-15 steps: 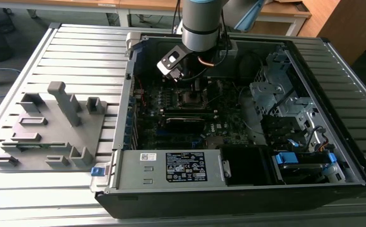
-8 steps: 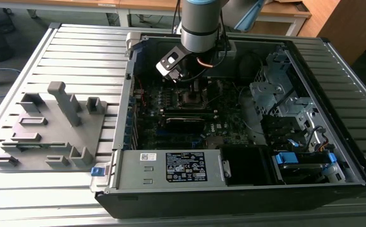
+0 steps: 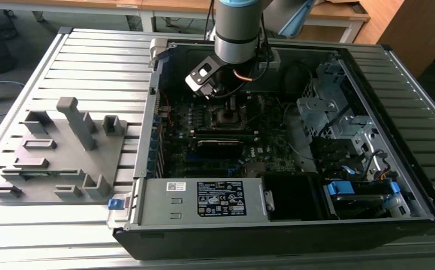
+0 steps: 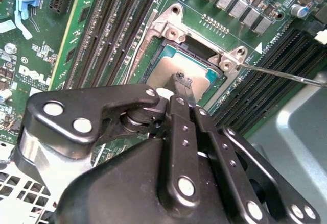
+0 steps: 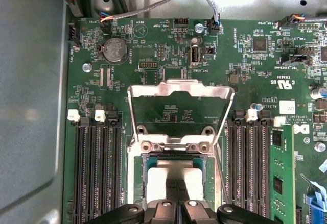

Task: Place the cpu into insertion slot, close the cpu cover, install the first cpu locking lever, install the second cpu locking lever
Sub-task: 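Place the cpu into insertion slot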

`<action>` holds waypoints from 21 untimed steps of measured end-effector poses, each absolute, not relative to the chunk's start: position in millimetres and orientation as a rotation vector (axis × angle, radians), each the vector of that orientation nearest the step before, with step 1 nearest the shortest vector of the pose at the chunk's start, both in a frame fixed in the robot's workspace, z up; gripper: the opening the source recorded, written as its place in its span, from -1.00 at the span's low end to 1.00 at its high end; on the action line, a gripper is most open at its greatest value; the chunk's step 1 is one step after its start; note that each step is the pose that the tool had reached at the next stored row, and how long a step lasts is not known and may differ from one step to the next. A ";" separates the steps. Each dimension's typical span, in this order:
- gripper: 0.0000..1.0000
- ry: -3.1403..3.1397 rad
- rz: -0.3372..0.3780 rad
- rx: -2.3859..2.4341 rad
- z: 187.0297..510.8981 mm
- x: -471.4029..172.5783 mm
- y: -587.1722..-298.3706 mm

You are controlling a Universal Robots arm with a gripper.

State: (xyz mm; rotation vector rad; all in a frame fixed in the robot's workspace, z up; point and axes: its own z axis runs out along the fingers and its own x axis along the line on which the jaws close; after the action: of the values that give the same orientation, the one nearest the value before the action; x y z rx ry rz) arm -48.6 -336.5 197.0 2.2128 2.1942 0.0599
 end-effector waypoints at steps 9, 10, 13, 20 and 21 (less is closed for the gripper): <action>-0.79 2.195 0.066 2.213 199.5 -48.3 -336.0; -0.79 2.195 0.064 2.213 201.6 -48.3 -336.0; -0.79 2.194 0.062 2.213 209.1 -48.5 -336.3; -0.79 2.194 0.061 2.213 230.1 -48.5 -336.3; -0.79 2.194 0.061 2.213 232.0 -48.5 -336.3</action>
State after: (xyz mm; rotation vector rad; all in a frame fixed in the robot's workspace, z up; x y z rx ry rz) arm -48.5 -336.3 232.0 2.2129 2.1943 0.0611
